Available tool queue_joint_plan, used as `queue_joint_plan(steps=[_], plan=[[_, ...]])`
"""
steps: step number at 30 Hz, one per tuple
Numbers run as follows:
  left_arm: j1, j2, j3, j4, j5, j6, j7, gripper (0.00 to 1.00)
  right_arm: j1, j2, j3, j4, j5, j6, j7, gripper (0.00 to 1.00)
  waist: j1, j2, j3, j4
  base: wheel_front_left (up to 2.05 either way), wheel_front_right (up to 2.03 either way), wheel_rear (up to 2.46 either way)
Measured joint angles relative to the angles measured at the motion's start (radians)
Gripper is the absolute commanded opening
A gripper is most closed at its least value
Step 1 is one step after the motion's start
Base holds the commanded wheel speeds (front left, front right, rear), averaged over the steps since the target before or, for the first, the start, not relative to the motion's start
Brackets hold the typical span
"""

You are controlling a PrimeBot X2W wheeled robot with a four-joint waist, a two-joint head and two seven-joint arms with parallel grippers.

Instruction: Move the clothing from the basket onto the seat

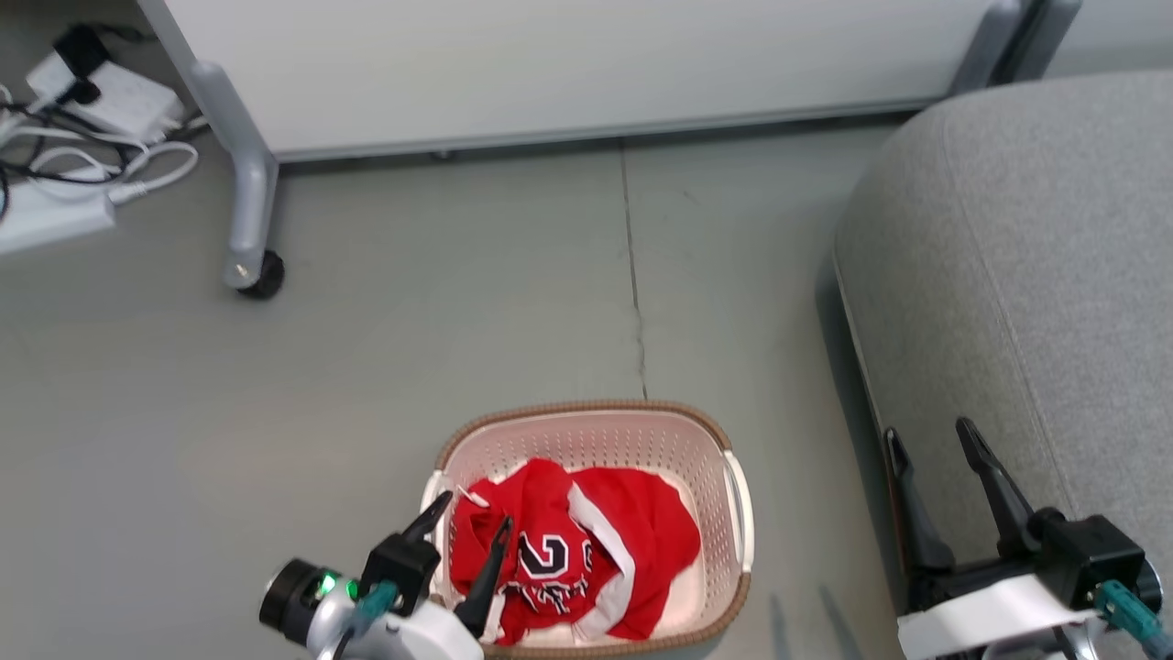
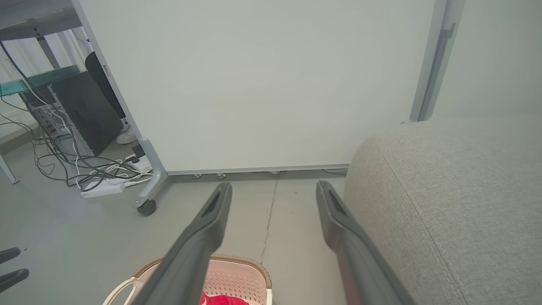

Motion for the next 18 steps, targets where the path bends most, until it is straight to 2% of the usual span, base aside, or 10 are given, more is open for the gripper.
queue_joint_plan(steps=[7,18], plan=[[-0.221,-0.005,-0.076,0.303,0.020,-0.047,0.016,1.00,-0.056,0.000,0.012,-0.016,-0.001,0.000,0.000,1.00,0.0000,0.0000,0.118,-0.032,0.00,0.00,0.00],[-0.490,-0.014,-0.162,0.608,0.027,-0.060,0.062,1.00,-0.145,-0.001,0.037,-0.052,-0.007,0.000,0.000,1.00,0.0000,0.0000,0.325,-0.088,0.00,0.00,0.00]])
